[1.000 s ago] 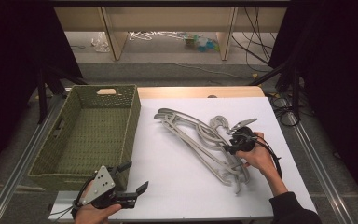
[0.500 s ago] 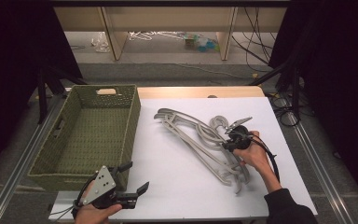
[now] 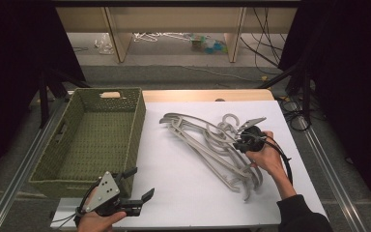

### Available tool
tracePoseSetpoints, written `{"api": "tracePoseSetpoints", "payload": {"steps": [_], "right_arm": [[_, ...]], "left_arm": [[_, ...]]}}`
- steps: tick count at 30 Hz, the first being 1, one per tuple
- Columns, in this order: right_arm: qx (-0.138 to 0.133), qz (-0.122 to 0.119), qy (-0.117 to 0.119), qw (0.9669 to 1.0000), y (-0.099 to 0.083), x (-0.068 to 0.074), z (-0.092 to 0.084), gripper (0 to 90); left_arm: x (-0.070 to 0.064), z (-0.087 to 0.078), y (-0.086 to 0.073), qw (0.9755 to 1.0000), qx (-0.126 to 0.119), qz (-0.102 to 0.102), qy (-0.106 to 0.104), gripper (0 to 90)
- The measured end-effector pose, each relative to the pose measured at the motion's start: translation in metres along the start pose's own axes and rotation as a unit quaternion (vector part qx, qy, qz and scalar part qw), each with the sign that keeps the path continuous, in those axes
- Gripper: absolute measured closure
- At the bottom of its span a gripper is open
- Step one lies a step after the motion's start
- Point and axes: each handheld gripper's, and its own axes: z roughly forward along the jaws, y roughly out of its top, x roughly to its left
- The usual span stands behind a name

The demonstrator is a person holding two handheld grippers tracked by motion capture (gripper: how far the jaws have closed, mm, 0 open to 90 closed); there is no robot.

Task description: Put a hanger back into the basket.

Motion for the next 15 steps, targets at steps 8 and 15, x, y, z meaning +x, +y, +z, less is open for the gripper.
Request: {"api": "tracePoseSetpoints", "payload": {"steps": [8, 15], "right_arm": [[-0.024, 0.003, 0.005, 0.9997, 0.007, 0.001, -0.023, 81.3], [-0.05, -0.023, -0.008, 0.9984, 0.014, 0.006, -0.037, 81.4]], "left_arm": [[0.0, 0.0, 0.0, 1.0, -0.003, -0.004, 0.001, 15.9], [0.0, -0.001, 0.001, 1.0, -0.003, -0.001, 0.001, 15.9]]}}
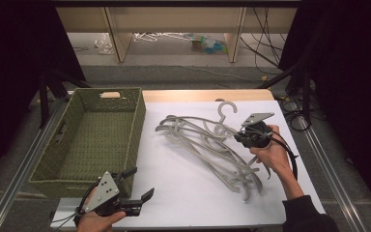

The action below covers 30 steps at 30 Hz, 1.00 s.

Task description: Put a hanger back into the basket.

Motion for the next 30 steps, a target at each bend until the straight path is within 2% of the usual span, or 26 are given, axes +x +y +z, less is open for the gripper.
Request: {"api": "tracePoseSetpoints", "payload": {"steps": [1, 3, 5, 7, 10, 13, 19, 21, 24, 25, 30], "right_arm": [[-0.006, -0.017, 0.003, 0.9998, 0.004, -0.001, -0.006, 81.3], [-0.008, -0.018, 0.004, 0.9998, 0.005, 0.0, -0.009, 81.4], [-0.034, -0.024, 0.008, 0.9991, 0.009, 0.002, -0.014, 81.6], [-0.042, -0.03, 0.012, 0.9986, 0.012, 0.004, -0.017, 81.6], [-0.046, -0.039, 0.006, 0.9982, 0.016, 0.009, -0.02, 81.6], [-0.063, -0.05, 0.006, 0.9968, 0.022, 0.012, -0.029, 81.8], [-0.073, -0.059, 0.01, 0.9956, 0.024, 0.014, -0.039, 81.8], [-0.076, -0.059, 0.005, 0.9954, 0.023, 0.014, -0.044, 81.8], [-0.075, -0.062, 0.005, 0.9952, 0.024, 0.014, -0.046, 81.8], [-0.078, -0.06, 0.005, 0.9951, 0.023, 0.014, -0.047, 81.8], [-0.095, -0.06, 0.006, 0.9937, 0.027, 0.015, -0.057, 81.8]], "left_arm": [[0.0, 0.0, 0.0, 1.0, 0.0, 0.0, 0.0, 15.9], [0.0, 0.0, 0.0, 1.0, 0.0, 0.0, 0.0, 15.9], [0.0, 0.0, 0.0, 1.0, -0.001, 0.0, 0.0, 15.9], [-0.001, 0.0, 0.0, 1.0, 0.002, -0.003, 0.0, 15.9], [0.0, 0.0, 0.0, 1.0, 0.002, -0.002, 0.0, 15.9], [0.0, 0.0, 0.0, 1.0, -0.001, 0.0, -0.001, 15.9], [-0.001, 0.0, 0.0, 1.0, -0.002, 0.001, -0.001, 15.9], [0.0, 0.0, 0.001, 1.0, 0.0, 0.008, -0.001, 16.0], [0.0, 0.0, 0.0, 1.0, 0.001, 0.003, -0.001, 16.0], [-0.001, 0.0, 0.0, 1.0, 0.0, -0.002, 0.001, 16.0], [0.0, 0.0, 0.001, 1.0, -0.005, 0.004, -0.002, 16.0]]}}
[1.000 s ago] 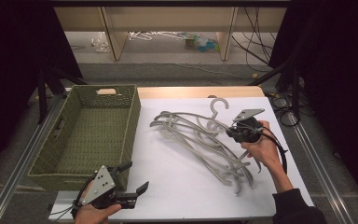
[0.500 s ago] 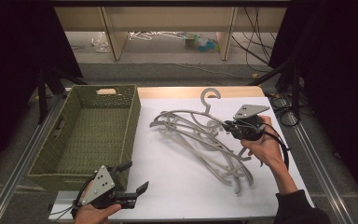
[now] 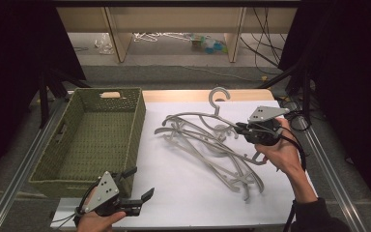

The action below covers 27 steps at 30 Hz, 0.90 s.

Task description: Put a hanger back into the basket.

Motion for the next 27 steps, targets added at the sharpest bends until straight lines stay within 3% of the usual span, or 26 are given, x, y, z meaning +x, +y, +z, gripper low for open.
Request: {"api": "tracePoseSetpoints", "payload": {"steps": [10, 12, 14, 15, 21, 22, 23, 24, 25, 27], "right_arm": [[-0.015, -0.008, 0.04, 0.999, 0.002, 0.014, -0.017, 81.8], [-0.016, -0.006, 0.055, 0.9983, -0.003, 0.019, -0.027, 81.8], [-0.02, -0.008, 0.057, 0.9981, -0.005, 0.021, -0.03, 81.8], [-0.02, -0.005, 0.062, 0.9979, -0.008, 0.022, -0.034, 81.8], [-0.019, -0.015, 0.088, 0.9958, -0.025, 0.038, -0.047, 81.8], [-0.017, -0.02, 0.097, 0.9949, -0.029, 0.045, -0.049, 81.8], [-0.017, -0.023, 0.101, 0.9944, -0.031, 0.048, -0.05, 81.8], [-0.015, -0.026, 0.105, 0.994, -0.032, 0.051, -0.051, 81.8], [-0.015, -0.026, 0.105, 0.994, -0.032, 0.051, -0.051, 81.8], [-0.016, -0.031, 0.116, 0.9927, -0.035, 0.058, -0.052, 81.8]], "left_arm": [[-0.002, 0.001, 0.007, 0.9999, -0.005, -0.012, -0.002, 15.9], [-0.006, 0.005, 0.017, 1.0, -0.002, -0.001, -0.003, 16.0], [-0.009, 0.007, 0.021, 1.0, 0.0, -0.003, -0.004, 16.0], [-0.011, 0.01, 0.025, 1.0, 0.0, 0.007, -0.006, 16.2], [-0.018, 0.035, 0.056, 0.999, 0.034, 0.025, -0.015, 17.7], [-0.018, 0.048, 0.063, 0.9974, 0.056, 0.029, -0.033, 20.6], [-0.018, 0.048, 0.063, 0.9974, 0.056, 0.029, -0.033, 22.7], [-0.018, 0.062, 0.068, 0.9955, 0.07, 0.033, -0.054, 23.2], [-0.018, 0.062, 0.068, 0.9955, 0.07, 0.033, -0.054, 23.2], [-0.019, 0.078, 0.072, 0.9932, 0.084, 0.02, -0.079, 24.0]]}}
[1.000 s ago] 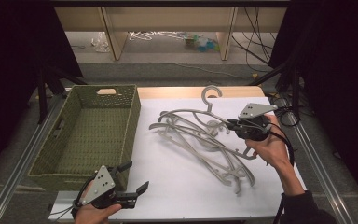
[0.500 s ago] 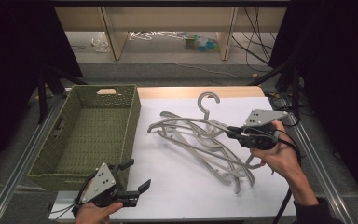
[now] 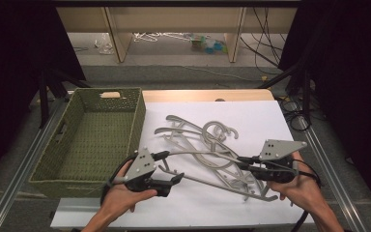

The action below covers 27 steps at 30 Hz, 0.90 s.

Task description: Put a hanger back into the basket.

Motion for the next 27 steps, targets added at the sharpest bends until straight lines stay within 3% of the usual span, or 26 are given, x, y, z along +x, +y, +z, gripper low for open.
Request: {"api": "tracePoseSetpoints", "payload": {"steps": [1, 2, 4, 7, 10, 11, 12, 13, 14, 17, 18, 20, 22, 24, 25, 27], "right_arm": [[0.004, -0.003, 0.005, 1.0, -0.001, 0.004, 0.0, 81.8], [0.003, -0.006, 0.01, 0.9999, -0.002, 0.009, 0.0, 81.8], [0.005, -0.01, 0.012, 0.9999, -0.003, 0.01, 0.001, 81.8], [0.008, -0.021, 0.021, 0.9995, -0.003, 0.016, 0.001, 81.8], [0.01, -0.023, 0.024, 0.9994, -0.002, 0.018, 0.001, 81.8], [0.009, -0.031, 0.027, 0.9991, -0.002, 0.02, 0.001, 81.8], [0.009, -0.031, 0.027, 0.9991, -0.002, 0.02, 0.001, 81.8], [0.011, -0.036, 0.03, 0.9988, -0.002, 0.022, 0.002, 81.8], [0.011, -0.036, 0.03, 0.9988, -0.002, 0.022, 0.002, 81.8], [0.015, -0.044, 0.04, 0.9981, -0.001, 0.024, 0.003, 81.7], [0.02, -0.051, 0.042, 0.9976, -0.001, 0.024, 0.004, 81.7], [0.019, -0.062, 0.042, 0.997, -0.002, 0.024, 0.004, 81.5], [0.025, -0.072, 0.043, 0.9962, -0.002, 0.024, 0.004, 80.7], [0.028, -0.08, 0.036, 0.9957, -0.001, 0.024, 0.004, 79.1], [0.042, -0.083, 0.005, 0.9956, -0.001, 0.022, 0.005, 67.5], [0.037, -0.067, -0.015, 0.997, 0.0, 0.019, 0.003, 63.5]], "left_arm": [[0.0, 0.005, 0.002, 1.0, 0.006, -0.001, -0.008, 26.3], [0.0, 0.018, 0.006, 0.9992, 0.031, -0.001, -0.026, 28.1], [0.0, 0.025, 0.007, 0.9985, 0.041, 0.002, -0.038, 30.1], [0.001, 0.046, 0.013, 0.9948, 0.071, -0.006, -0.072, 42.1], [0.0, 0.055, 0.015, 0.9929, 0.091, 0.005, -0.076, 44.6], [0.0, 0.061, 0.016, 0.9907, 0.099, 0.004, -0.093, 48.8], [0.0, 0.061, 0.016, 0.9907, 0.099, 0.004, -0.093, 51.3], [0.0, 0.065, 0.018, 0.9882, 0.105, 0.002, -0.111, 56.2], [0.0, 0.065, 0.018, 0.9882, 0.105, 0.002, -0.111, 60.1], [-0.001, 0.068, 0.02, 0.9843, 0.124, 0.027, -0.123, 66.6], [-0.002, 0.068, 0.02, 0.9812, 0.134, 0.034, -0.134, 69.2], [-0.002, 0.068, 0.021, 0.9813, 0.133, 0.04, -0.133, 70.7], [-0.007, 0.065, 0.022, 0.9801, 0.134, 0.063, -0.132, 72.7], [-0.007, 0.064, 0.023, 0.9792, 0.138, 0.07, -0.131, 73.9], [-0.009, 0.063, 0.023, 0.979, 0.141, 0.066, -0.131, 78.2], [-0.01, 0.062, 0.023, 0.9802, 0.139, 0.061, -0.127, 80.3]]}}
